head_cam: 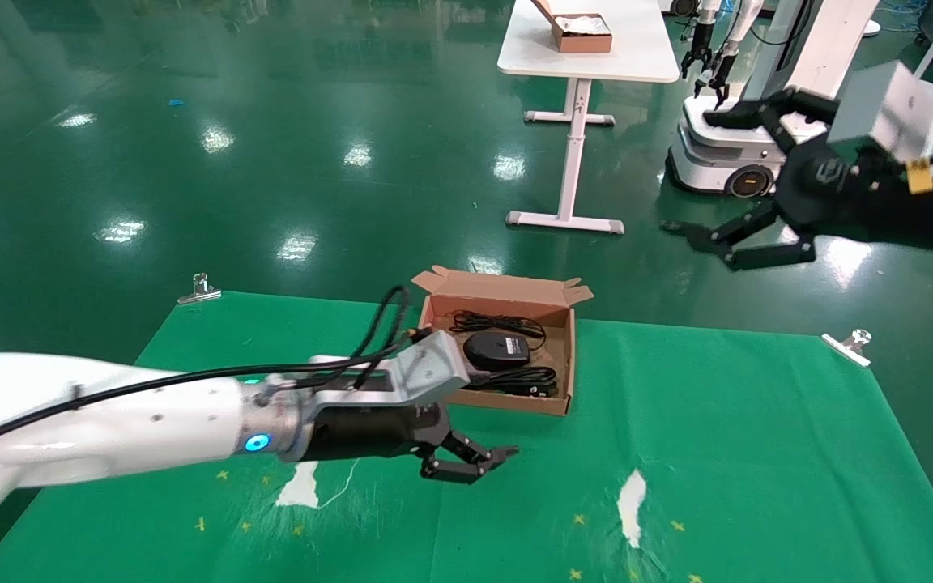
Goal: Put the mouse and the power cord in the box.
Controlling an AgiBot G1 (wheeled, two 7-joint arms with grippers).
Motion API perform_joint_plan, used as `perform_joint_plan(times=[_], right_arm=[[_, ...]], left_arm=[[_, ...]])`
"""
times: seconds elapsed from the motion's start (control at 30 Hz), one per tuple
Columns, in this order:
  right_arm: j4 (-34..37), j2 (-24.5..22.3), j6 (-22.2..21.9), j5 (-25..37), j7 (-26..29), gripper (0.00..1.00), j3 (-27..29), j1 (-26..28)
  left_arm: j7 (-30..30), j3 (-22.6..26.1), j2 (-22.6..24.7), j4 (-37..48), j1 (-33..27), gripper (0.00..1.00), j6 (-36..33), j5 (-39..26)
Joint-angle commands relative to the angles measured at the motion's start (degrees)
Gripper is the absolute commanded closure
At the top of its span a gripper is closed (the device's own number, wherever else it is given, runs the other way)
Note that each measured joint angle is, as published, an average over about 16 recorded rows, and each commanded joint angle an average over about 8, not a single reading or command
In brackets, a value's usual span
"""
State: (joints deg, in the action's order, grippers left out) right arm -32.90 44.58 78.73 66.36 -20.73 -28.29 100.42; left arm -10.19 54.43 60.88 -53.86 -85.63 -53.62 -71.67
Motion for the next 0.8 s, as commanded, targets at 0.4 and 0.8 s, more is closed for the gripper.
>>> perform_joint_plan(times=[0.4,0.8], right_arm=[[-14.04,-3.30,2.40,-8.46,10.86,0.00,4.23,-13.41],[-26.98,-6.34,4.62,-16.25,20.88,0.00,8.14,-25.77]], left_arm=[[-0.21,-14.20,-9.56,-7.29,8.90,0.00,-11.86,11.02],[-0.40,-27.29,-18.38,-14.02,17.10,0.00,-22.79,21.18]])
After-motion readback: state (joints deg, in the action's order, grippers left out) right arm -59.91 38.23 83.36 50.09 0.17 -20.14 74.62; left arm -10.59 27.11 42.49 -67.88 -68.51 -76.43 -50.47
